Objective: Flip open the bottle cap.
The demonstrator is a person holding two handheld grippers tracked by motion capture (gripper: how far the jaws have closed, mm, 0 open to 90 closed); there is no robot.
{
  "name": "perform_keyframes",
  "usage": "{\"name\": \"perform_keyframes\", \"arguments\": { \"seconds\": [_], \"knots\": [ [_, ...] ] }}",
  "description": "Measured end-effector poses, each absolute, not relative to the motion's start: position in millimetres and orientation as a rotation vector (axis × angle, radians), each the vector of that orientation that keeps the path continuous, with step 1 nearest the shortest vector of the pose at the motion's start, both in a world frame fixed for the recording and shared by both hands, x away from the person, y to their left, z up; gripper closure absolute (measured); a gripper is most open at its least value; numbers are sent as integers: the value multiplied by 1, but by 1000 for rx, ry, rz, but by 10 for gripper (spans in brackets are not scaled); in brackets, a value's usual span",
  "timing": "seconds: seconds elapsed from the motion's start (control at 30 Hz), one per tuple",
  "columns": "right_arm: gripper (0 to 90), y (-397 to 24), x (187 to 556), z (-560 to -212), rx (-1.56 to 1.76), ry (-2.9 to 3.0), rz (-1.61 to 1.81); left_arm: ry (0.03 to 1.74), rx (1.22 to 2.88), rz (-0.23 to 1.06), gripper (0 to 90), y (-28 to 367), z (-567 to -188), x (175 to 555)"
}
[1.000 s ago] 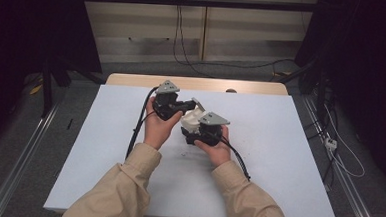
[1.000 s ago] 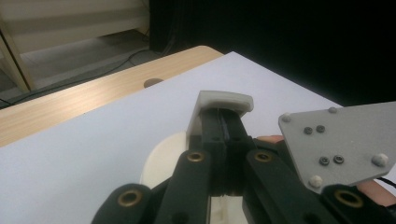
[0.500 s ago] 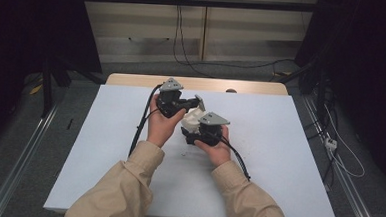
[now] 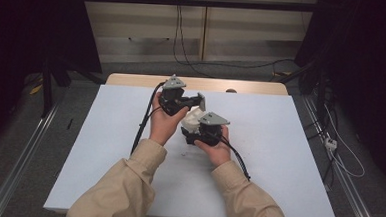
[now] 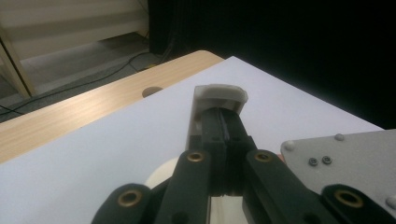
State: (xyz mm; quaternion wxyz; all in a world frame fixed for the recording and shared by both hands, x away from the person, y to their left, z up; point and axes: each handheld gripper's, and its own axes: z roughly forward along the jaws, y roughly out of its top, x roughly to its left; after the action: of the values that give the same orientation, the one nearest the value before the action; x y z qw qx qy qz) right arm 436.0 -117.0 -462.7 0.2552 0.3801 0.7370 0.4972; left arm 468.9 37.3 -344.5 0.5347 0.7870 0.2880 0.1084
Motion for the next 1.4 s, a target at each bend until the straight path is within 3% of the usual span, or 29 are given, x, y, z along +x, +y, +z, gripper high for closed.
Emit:
{"name": "perform_keyframes", "arguments": {
  "seconds": [1.4],
  "knots": [
    [185,-117,436,-463,1036,2002,1356,677,1900,239,900,18,-348,485]
  ]
}}
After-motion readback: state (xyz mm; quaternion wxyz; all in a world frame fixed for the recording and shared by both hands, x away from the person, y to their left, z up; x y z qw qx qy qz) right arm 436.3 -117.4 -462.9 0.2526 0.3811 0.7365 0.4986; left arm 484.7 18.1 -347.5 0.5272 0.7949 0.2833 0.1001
